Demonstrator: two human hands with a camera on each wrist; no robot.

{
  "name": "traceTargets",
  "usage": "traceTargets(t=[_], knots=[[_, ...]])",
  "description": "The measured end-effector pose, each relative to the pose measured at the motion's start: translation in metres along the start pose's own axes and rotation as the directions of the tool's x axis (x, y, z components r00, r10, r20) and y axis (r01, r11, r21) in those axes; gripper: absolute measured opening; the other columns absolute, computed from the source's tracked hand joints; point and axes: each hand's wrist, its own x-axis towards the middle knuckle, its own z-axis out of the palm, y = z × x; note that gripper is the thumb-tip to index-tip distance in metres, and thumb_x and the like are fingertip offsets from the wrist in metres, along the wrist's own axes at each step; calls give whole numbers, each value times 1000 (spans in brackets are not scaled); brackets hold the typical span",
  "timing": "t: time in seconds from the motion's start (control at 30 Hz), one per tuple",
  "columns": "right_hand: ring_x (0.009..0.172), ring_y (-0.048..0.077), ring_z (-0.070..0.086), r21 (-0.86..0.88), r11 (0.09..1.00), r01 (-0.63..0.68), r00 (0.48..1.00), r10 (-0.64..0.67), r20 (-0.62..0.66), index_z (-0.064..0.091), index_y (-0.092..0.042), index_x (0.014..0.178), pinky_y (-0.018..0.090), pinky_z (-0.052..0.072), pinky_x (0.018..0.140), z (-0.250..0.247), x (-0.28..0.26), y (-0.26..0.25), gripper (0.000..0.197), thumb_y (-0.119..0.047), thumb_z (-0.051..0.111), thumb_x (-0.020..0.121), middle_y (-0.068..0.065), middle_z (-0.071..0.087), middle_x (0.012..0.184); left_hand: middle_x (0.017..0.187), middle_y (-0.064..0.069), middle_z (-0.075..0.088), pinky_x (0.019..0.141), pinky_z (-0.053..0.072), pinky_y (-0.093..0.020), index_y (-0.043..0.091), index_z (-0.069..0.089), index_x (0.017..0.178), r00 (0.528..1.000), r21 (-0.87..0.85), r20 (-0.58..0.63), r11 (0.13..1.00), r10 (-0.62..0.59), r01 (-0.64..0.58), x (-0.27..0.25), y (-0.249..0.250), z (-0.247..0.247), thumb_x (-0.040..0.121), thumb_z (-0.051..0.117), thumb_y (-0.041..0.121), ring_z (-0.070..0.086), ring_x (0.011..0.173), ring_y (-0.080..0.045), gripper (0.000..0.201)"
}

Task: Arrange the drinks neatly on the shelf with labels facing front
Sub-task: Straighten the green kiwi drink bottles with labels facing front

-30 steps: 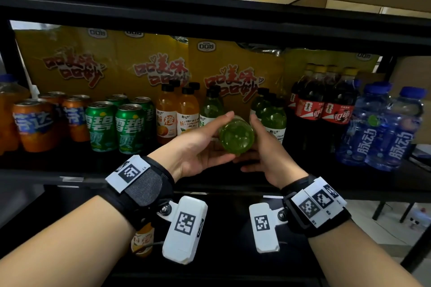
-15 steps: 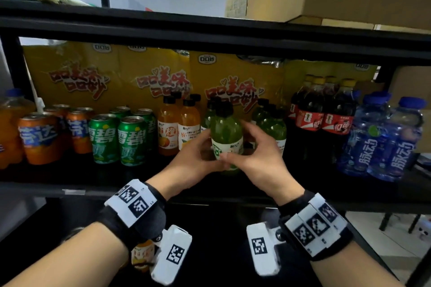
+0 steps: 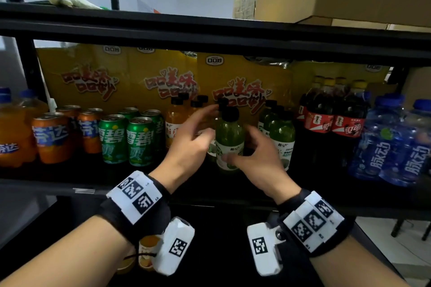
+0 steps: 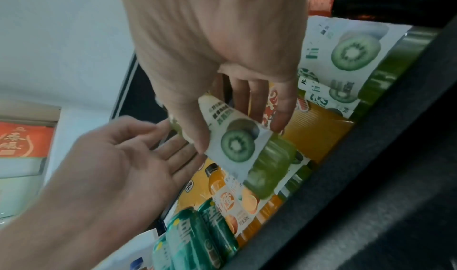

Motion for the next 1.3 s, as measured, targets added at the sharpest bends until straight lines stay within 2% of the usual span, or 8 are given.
traceTargets(t=[0.1,0.27,0.47,0.7,0.8,0.93,1.1,1.3], knots=[[110,3,69,16,994,-107,991,105,85,66,-31,128,39,58,100,4,11,6,63,-21,93,71,-15,75,116,130,15,63,104,52,-38,41,57,135,999,123,40,992,-29,24,16,15,-3,87,63,43,62,119,-5,48],[110,9,70,81,982,-171,981,162,106,67,-25,119,35,59,95,14,21,11,51,-12,90,75,-8,76,115,142,2,59,100,46,-29,34,53,144,983,606,180,791,-32,-86,40,13,-4,88,77,38,56,129,-18,61],[114,16,68,16,985,-173,982,171,82,60,-18,127,39,57,99,15,24,16,56,-13,88,80,1,71,123,138,-5,62,94,43,-24,25,52,145,987,638,158,766,-26,-82,48,7,-1,85,82,25,58,126,-23,67],[90,6,70,-24,996,-86,996,86,8,67,-29,100,15,56,78,-7,13,22,27,-16,85,84,-5,72,100,144,-8,50,97,53,-43,28,46,146,994,698,97,715,-45,-35,44,7,9,86,76,26,56,125,-33,67],[71,-1,66,-39,997,-64,996,62,-64,69,-32,89,13,48,63,-24,12,24,21,-19,84,86,-7,71,86,146,-4,42,97,49,-40,30,48,143,997,689,40,720,72,-80,36,12,21,89,71,33,47,133,-30,59],[67,4,66,-21,996,-82,979,76,-191,71,-29,79,19,49,61,-50,9,33,17,-20,84,85,-9,71,71,134,4,49,93,44,-28,27,58,129,964,550,104,793,246,-262,15,7,51,94,64,33,51,123,-17,36],[63,-7,58,-145,988,-47,896,-22,-443,58,-32,77,10,45,58,-77,-2,51,30,-38,87,75,-12,62,71,121,8,58,95,49,-27,26,61,131,982,452,186,885,29,-111,-8,-27,86,94,66,24,57,107,-8,37],[97,7,68,-67,976,-208,923,172,-345,48,-29,116,31,58,83,-77,-1,67,67,-43,93,69,-10,65,106,131,-1,62,98,48,-28,21,51,145,949,379,221,916,-227,131,-14,-50,101,94,70,26,62,114,-15,55]])
